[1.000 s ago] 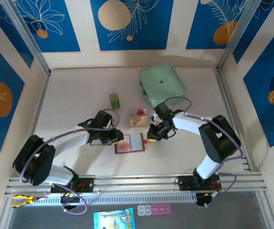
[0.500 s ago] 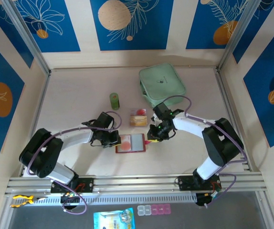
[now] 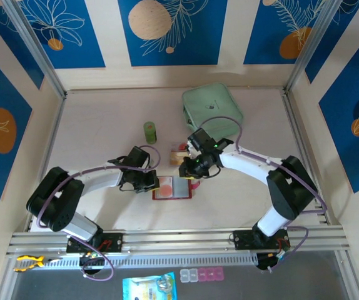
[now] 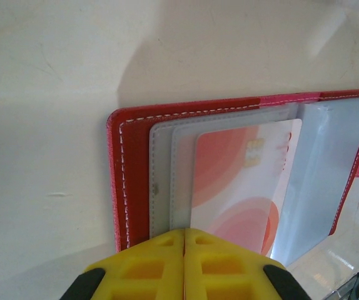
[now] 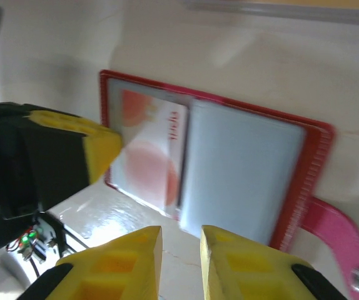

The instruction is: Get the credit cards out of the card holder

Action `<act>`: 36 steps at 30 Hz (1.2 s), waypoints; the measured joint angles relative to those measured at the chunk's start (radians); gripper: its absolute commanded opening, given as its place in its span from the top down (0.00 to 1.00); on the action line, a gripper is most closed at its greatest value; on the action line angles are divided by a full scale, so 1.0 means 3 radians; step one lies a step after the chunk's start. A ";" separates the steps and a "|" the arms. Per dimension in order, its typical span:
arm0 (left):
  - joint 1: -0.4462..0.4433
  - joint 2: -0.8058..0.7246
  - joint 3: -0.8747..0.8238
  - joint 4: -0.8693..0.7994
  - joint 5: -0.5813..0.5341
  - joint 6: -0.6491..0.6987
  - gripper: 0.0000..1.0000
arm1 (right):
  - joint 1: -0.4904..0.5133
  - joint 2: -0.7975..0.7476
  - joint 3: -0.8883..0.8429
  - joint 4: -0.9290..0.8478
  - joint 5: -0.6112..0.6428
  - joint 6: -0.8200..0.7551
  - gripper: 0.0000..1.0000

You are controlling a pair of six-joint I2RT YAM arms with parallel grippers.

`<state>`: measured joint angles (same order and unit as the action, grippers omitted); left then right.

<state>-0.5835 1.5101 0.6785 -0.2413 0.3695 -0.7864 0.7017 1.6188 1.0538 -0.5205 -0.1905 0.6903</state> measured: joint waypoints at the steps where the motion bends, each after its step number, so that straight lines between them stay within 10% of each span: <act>1: 0.0000 -0.0001 -0.0004 0.0005 0.0001 0.0001 0.93 | 0.0028 0.0050 0.0029 0.0033 -0.0018 0.0011 0.75; 36: 0.0004 -0.0064 -0.0121 0.0168 0.0038 -0.0001 0.94 | 0.0282 0.0772 0.0083 0.0454 -0.0153 0.0243 0.81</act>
<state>-0.5823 1.4910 0.6422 -0.1909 0.3809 -0.7868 0.7864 1.8503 1.0786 -0.3843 -0.2363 0.7631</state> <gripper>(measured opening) 0.061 0.197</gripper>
